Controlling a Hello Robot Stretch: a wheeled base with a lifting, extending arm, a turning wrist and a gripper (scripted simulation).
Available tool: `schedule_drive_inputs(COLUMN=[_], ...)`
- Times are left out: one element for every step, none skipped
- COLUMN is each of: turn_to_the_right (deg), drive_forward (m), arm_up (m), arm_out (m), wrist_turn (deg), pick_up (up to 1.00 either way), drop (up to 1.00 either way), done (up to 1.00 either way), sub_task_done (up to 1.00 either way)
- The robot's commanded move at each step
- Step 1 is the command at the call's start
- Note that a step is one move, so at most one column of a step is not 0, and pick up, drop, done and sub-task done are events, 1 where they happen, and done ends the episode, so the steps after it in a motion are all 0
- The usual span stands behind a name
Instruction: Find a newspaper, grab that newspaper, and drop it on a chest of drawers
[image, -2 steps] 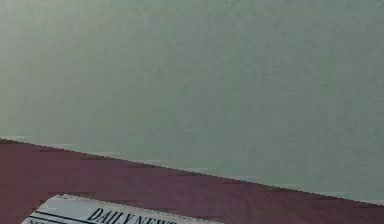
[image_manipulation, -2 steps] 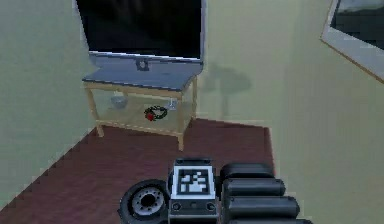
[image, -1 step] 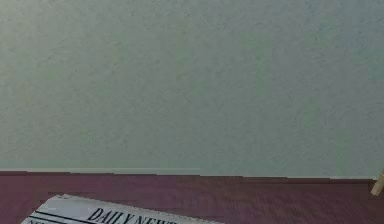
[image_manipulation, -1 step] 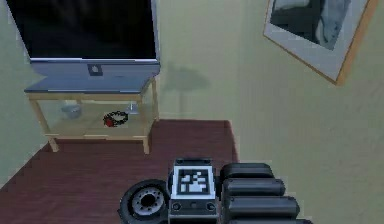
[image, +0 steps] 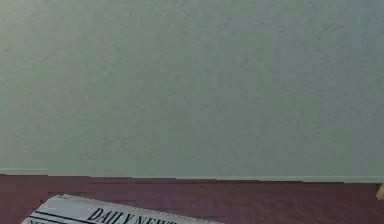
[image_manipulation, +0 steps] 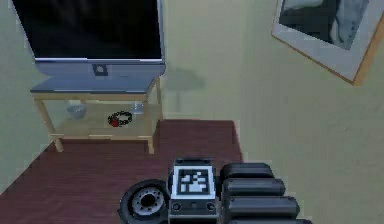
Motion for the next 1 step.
schedule_drive_inputs(turn_to_the_right=[-45.0], drive_forward=[0.00], arm_up=[0.00], arm_out=[0.00], wrist_turn=[0.0], pick_up=[0.00], drop=[0.00], done=[0.00], sub_task_done=[0.00])
